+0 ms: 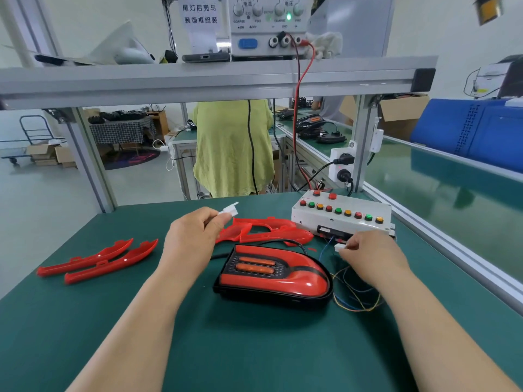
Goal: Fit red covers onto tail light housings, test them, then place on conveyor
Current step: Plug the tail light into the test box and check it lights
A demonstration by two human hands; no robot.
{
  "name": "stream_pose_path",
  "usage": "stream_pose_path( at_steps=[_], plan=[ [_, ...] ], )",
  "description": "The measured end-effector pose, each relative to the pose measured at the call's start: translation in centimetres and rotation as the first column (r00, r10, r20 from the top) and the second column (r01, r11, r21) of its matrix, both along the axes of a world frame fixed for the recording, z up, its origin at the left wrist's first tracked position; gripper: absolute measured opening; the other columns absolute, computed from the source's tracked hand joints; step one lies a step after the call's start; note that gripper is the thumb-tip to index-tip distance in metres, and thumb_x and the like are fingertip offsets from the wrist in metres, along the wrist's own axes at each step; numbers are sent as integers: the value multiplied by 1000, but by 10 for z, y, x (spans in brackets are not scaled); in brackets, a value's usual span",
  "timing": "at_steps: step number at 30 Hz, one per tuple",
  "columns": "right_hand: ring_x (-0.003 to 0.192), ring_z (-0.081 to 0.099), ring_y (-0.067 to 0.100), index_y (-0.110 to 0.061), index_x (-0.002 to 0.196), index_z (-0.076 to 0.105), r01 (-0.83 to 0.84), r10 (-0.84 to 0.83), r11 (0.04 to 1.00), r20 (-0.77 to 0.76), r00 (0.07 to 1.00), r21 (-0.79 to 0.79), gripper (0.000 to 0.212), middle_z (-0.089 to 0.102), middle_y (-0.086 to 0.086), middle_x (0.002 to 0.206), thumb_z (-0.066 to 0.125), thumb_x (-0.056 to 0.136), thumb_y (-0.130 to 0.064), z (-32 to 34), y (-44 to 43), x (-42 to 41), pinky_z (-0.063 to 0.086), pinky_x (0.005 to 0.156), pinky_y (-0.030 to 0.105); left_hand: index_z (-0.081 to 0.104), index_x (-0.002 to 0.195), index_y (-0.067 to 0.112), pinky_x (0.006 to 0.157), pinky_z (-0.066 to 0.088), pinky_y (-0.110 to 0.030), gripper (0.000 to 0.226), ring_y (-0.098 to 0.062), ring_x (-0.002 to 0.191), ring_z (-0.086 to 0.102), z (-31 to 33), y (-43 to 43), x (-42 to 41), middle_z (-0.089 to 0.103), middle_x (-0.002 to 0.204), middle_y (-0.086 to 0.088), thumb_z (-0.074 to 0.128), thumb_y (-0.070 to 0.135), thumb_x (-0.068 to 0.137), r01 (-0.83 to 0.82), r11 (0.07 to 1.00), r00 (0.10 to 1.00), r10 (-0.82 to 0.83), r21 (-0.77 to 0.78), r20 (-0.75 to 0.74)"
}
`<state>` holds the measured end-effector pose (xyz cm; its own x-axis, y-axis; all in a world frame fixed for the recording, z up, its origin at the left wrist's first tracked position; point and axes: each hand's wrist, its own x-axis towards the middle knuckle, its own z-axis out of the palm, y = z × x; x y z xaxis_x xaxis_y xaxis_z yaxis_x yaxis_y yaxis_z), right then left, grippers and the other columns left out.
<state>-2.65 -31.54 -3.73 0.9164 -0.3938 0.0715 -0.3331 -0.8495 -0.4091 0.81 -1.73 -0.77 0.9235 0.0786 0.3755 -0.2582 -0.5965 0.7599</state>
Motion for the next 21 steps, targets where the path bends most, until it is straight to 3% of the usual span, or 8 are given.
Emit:
stream_pose_path(
  at_steps=[4, 8, 10, 11, 14, 17, 21],
  plan=[
    [92, 60, 25, -21, 91, 61, -18, 17, 999, -19, 1000, -41, 23, 65, 4, 102, 63, 88, -44, 1, 2, -1, 49, 71, 31, 63, 72, 23, 58, 39, -33, 33, -21, 59, 49, -7, 6, 4, 61, 67, -5, 58, 49, 92, -23, 998, 999, 25, 50, -40],
    [113, 52, 24, -26, 119, 66, -93, 116, 991, 256, 960, -97, 36, 61, 2, 121, 66, 86, -42, 12, 19, -9, 44, 89, 36, 58, 72, 19, 58, 34, -35, 33, -24, 58, 43, -12, 7, 8, 48, 59, 0, 57, 44, 95, -19, 996, 996, 27, 90, -90],
    [102, 56, 18, -35, 101, 69, -231, 231, 972, 341, 911, -41, 22, 64, -6, 105, 65, 84, -48, 16, 32, -14, 44, 83, 33, 58, 74, 18, 60, 37, -36, 33, -25, 63, 48, -14, 6, 10, 53, 63, -1, 54, 42, 97, -32, 986, 993, 51, 165, -111],
    [96, 58, 14, -38, 96, 67, -307, 283, 951, 312, 907, 31, 22, 64, -11, 100, 65, 81, -54, 16, 36, -15, 45, 79, 30, 58, 76, 17, 61, 38, -36, 34, -24, 66, 51, -15, 6, 11, 56, 65, -2, 53, 42, 98, -39, 973, 991, 67, 227, -119],
    [100, 55, -1, -39, 127, 58, -419, 398, 876, 133, 908, 239, 68, 60, -15, 120, 67, 69, -73, 17, 38, -19, 42, 88, 27, 61, 84, 16, 63, 40, -35, 37, -24, 76, 57, -18, 4, 14, 63, 78, -3, 48, 47, 99, -48, 903, 979, 128, 428, -161],
    [120, 48, 1, -41, 148, 34, -495, 518, 793, 35, 855, 354, 117, 48, -14, 136, 70, 45, -82, 21, 33, -23, 37, 105, 29, 65, 94, 23, 67, 37, -32, 31, -23, 90, 58, -21, -2, 16, 67, 97, 2, 45, 47, 100, -13, 814, 972, 147, 581, -184],
    [133, 37, 0, -45, 155, 8, -557, 653, 713, -116, 748, 426, 141, 33, -22, 144, 82, 38, -74, 21, 31, -26, 30, 110, 23, 64, 98, 31, 71, 41, -31, 18, -25, 100, 62, -24, -3, 15, 66, 101, 4, 50, 41, 97, 69, 771, 971, 93, 633, -219]
  ],
)
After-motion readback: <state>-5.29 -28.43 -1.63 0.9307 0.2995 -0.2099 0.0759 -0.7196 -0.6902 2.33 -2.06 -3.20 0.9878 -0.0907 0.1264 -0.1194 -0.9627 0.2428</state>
